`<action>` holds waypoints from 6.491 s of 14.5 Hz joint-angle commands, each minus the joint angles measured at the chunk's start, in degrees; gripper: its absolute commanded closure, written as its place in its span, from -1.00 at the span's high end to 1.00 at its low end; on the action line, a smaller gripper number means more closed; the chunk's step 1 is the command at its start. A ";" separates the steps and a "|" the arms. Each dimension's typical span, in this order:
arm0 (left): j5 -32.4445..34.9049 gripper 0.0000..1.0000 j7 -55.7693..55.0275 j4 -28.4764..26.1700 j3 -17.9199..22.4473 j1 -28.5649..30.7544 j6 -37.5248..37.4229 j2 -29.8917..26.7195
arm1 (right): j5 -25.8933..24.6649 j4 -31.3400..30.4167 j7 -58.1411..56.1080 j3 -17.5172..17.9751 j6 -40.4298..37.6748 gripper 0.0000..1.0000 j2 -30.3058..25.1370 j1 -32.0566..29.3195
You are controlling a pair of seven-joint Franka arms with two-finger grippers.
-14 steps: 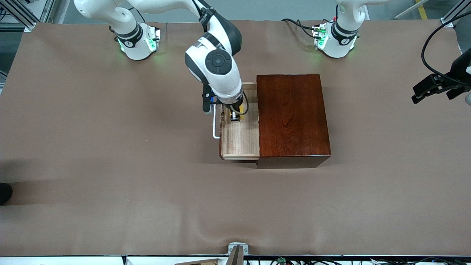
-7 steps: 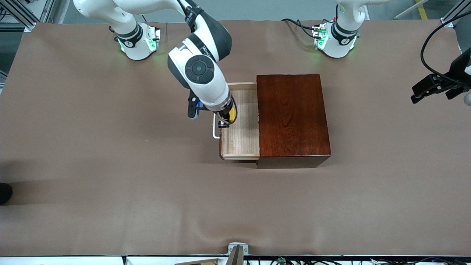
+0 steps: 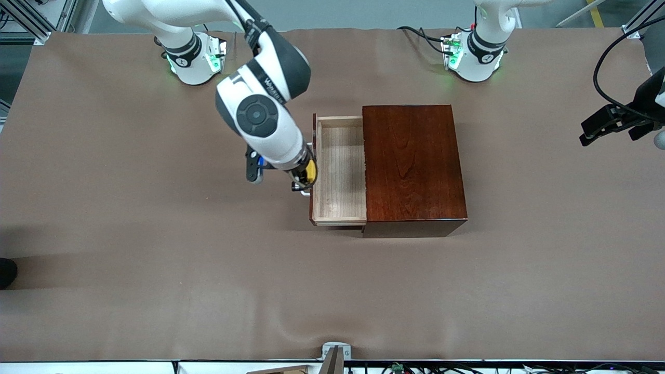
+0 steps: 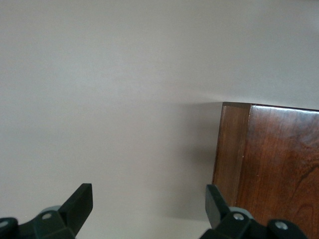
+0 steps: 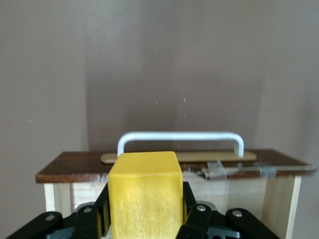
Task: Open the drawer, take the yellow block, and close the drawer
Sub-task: 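Lift the yellow cube out and carry it away from the box, then set down the cube with the right gripper while the left gripper reaches the drawer, then push the drawer shut with the left gripper while the right gripper withdraws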
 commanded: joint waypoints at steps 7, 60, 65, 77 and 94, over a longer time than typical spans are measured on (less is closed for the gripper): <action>0.10 1.00 1.31 -0.69 -0.66 0.61 -0.22 -0.75 | -0.04 -0.83 -20.99 0.48 -4.54 -1.00 -2.12 -7.17; 4.84 1.00 -37.13 8.17 -11.30 -22.38 0.66 15.13 | -13.84 -52.60 -116.38 0.31 41.00 -0.11 -10.20 -45.85; 5.11 1.00 -58.60 11.09 -10.60 -32.95 14.52 25.43 | -13.84 -52.60 -116.38 0.31 40.73 1.00 -10.90 -46.03; 10.12 1.00 -101.15 18.91 5.58 -59.41 38.88 44.87 | -13.66 -46.89 -116.20 1.01 20.26 1.00 -22.67 -45.15; 10.38 1.00 -108.74 18.21 16.04 -63.90 26.34 46.45 | -8.83 -22.11 -116.99 0.92 -16.83 1.00 -33.49 -39.09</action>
